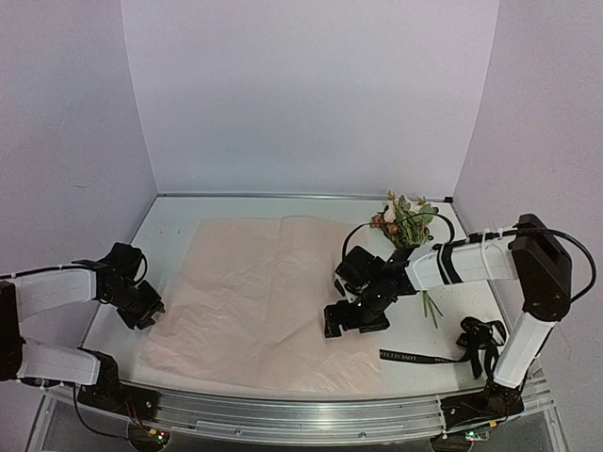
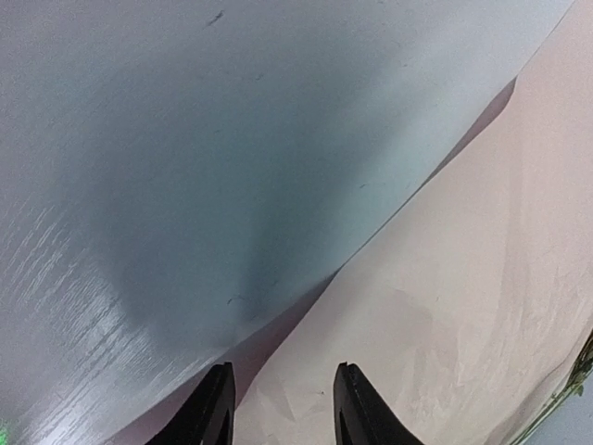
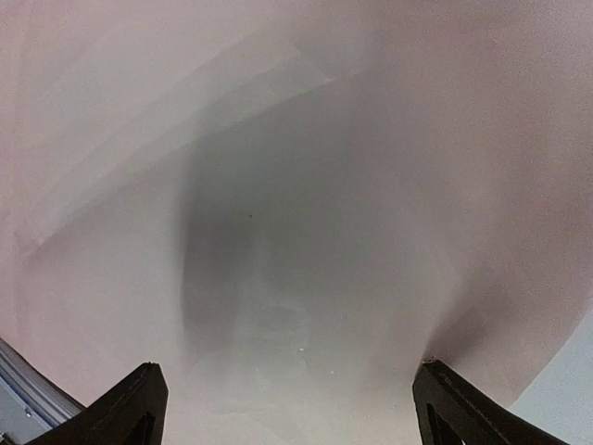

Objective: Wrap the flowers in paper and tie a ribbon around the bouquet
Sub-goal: Adjust the flattened wrapping paper at the center of the board.

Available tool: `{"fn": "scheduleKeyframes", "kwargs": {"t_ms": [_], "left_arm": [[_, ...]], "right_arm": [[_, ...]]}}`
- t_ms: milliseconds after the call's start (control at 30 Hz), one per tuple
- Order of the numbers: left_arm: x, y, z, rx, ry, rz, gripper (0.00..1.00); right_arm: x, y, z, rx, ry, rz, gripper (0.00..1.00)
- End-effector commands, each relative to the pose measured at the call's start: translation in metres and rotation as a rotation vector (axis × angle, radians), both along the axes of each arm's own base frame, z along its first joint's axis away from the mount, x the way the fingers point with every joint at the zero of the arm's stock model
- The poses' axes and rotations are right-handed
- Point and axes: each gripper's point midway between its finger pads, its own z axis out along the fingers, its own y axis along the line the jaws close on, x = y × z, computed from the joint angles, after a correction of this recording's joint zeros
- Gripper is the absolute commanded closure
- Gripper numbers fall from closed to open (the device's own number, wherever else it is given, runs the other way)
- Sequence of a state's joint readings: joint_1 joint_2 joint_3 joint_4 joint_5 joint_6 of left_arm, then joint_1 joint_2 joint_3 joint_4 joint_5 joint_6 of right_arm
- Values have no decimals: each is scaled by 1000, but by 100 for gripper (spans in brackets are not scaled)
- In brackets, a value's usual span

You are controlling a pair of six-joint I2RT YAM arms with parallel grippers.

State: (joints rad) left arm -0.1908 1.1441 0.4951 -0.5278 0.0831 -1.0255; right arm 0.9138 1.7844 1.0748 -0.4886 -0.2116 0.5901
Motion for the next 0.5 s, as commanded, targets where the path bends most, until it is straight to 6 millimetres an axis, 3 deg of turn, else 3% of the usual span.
{"fn": "scheduleKeyframes", "kwargs": {"t_ms": [0,233,367,467], "left_arm": [[38,-8,22,-10,-99,-71,79],[74,-1,32,-1,-133,-117,99],[108,-4,39,-28,-167,-170,100],[133,-5,47,-12,-182,-205,99]], "right_arm": [[-5,-12,-16,-74,-25,-47,5],[-19,-15,-27,-142,-58,-143,6],[-28,13,-26,-116,-56,-172,7],[-25,35,-16,-67,-57,-202,8]]}}
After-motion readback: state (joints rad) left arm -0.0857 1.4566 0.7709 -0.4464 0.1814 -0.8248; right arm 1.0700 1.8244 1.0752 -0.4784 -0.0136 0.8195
